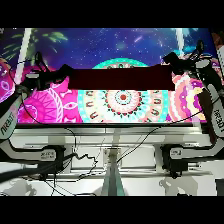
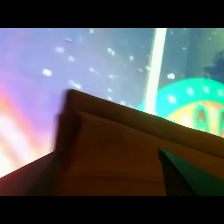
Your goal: Fold the clothes and pants, and hang the long-sleeved shirts on hangers.
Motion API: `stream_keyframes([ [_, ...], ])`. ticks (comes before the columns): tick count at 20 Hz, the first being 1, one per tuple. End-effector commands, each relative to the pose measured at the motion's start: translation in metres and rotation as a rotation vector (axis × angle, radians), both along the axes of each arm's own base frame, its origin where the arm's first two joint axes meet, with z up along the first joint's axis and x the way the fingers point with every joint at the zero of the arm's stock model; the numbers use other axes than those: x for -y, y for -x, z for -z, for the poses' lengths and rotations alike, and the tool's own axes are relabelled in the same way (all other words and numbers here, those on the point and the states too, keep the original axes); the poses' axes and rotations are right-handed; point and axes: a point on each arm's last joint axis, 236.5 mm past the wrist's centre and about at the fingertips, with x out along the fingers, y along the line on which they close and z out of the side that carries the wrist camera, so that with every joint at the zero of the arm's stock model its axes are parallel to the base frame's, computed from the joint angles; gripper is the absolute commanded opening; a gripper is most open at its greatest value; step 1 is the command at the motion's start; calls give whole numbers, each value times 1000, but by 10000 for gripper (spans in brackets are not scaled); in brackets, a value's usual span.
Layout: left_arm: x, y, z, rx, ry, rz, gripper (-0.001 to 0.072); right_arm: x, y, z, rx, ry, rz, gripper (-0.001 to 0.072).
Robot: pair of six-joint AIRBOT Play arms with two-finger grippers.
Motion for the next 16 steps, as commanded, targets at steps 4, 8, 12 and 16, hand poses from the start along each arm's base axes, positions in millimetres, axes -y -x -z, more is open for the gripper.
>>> stream_keyframes([
  [4, -34, 43, 30, -227, -8, 112, 700, -18, 26, 17, -112, 6, -121, 679],
  [8, -1, 42, 47, -302, 35, 246, 694, -48, 28, 17, -110, 16, -196, 579],
  [12, 39, 29, 52, -286, 11, 349, 420, -100, 26, 7, -75, 36, -302, 531],
  [16, 70, 19, 22, -222, -5, 462, 14, -167, 18, -16, 37, 109, -430, 65],
])
